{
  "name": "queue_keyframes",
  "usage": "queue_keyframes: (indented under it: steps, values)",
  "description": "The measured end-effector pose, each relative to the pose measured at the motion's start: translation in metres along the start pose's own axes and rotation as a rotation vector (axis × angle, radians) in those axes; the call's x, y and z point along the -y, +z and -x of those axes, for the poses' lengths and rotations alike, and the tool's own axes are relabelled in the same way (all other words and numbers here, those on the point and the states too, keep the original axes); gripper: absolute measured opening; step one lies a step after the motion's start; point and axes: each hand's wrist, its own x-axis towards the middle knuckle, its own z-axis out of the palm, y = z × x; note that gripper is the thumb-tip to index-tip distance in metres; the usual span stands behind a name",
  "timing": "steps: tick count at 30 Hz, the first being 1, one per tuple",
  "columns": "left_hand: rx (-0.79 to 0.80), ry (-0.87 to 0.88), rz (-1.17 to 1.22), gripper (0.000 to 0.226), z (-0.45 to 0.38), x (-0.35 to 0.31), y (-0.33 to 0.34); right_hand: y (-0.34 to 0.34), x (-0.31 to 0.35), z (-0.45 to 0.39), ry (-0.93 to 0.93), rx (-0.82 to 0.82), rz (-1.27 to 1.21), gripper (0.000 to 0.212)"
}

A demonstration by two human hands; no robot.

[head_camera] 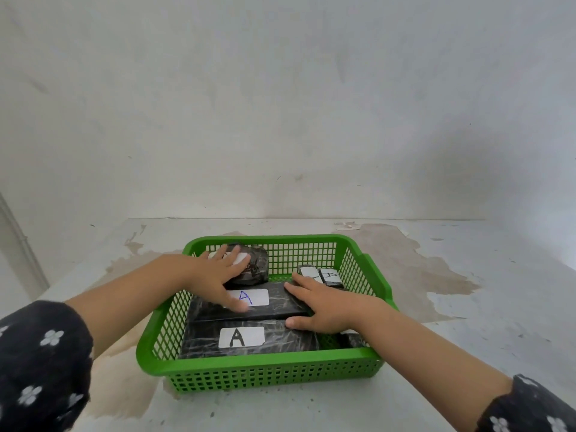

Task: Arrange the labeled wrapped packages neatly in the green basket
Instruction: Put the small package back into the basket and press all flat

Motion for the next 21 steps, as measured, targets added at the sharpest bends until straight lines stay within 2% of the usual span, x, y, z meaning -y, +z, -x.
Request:
queue_keyframes:
  steps: [1, 3, 8, 11, 14, 16, 19, 21]
  values:
    - [0.034, -0.020, -0.007, 0.120, 0.004, -0.001, 0.003, -0.001, 0.000, 0.001, 0.001, 0.004, 0.019, 0.088]
    - [0.054, -0.029, -0.024, 0.123, 0.011, -0.003, 0.009, -0.002, 0.002, 0.003, 0.011, 0.012, 0.055, 0.093]
    - [0.060, -0.119, 0.007, 0.117, 0.017, -0.008, 0.010, 0.002, 0.009, 0.004, 0.047, 0.071, 0.084, 0.097]
    - [0.028, -0.138, 0.102, 0.104, 0.024, -0.014, 0.004, 0.003, 0.010, 0.004, 0.052, 0.111, 0.087, 0.094]
    - [-0.134, -0.161, 0.271, 0.087, 0.037, -0.014, -0.002, 0.003, 0.008, 0.005, 0.036, 0.094, 0.062, 0.093]
    - [-0.311, -0.218, 0.411, 0.083, 0.050, -0.011, 0.002, -0.001, 0.005, 0.007, -0.002, 0.048, 0.016, 0.090]
    - [-0.641, -0.304, 0.626, 0.075, 0.073, -0.009, 0.019, -0.015, 0.001, 0.012, 0.002, -0.117, -0.076, 0.082]
    - [-0.779, -0.345, 0.811, 0.067, 0.087, -0.011, 0.038, -0.025, -0.004, 0.018, 0.066, -0.225, -0.120, 0.081]
